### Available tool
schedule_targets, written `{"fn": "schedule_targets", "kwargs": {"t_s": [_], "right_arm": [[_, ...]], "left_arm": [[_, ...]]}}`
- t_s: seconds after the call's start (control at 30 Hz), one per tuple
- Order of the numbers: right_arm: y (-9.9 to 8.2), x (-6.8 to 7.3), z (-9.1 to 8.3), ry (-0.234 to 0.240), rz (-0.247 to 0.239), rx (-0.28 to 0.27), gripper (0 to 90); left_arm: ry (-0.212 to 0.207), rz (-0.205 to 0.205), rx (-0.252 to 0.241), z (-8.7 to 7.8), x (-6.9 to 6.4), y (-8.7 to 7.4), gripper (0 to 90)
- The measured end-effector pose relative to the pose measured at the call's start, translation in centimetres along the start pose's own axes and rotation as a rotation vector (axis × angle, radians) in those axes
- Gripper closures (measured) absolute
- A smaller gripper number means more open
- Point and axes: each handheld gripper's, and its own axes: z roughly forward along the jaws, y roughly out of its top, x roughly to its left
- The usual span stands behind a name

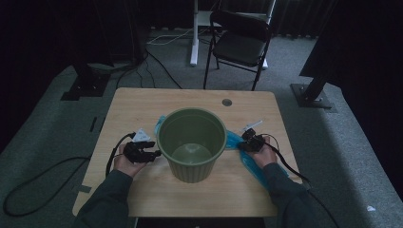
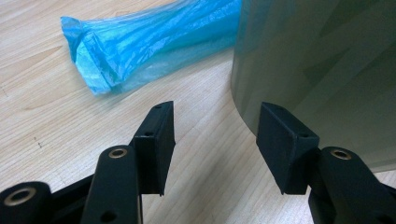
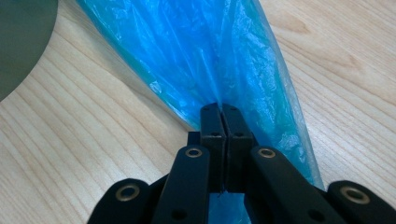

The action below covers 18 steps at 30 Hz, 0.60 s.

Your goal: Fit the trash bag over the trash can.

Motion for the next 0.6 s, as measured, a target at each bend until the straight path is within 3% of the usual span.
{"fn": "schedule_targets", "kwargs": {"t_s": [0.33, 0.6], "right_arm": [[0.2, -0.1, -0.7, 0.015, -0.007, -0.024, 89.2], [0.8, -0.6, -2.5, 0.029, -0.028, -0.074, 89.2]], "left_arm": [[-0.009, -0.004, -0.009, -0.1, 0.0, 0.0, 46.7], [-0.028, 0.013, -0.028, -0.3, 0.0, 0.2, 47.3]]}}
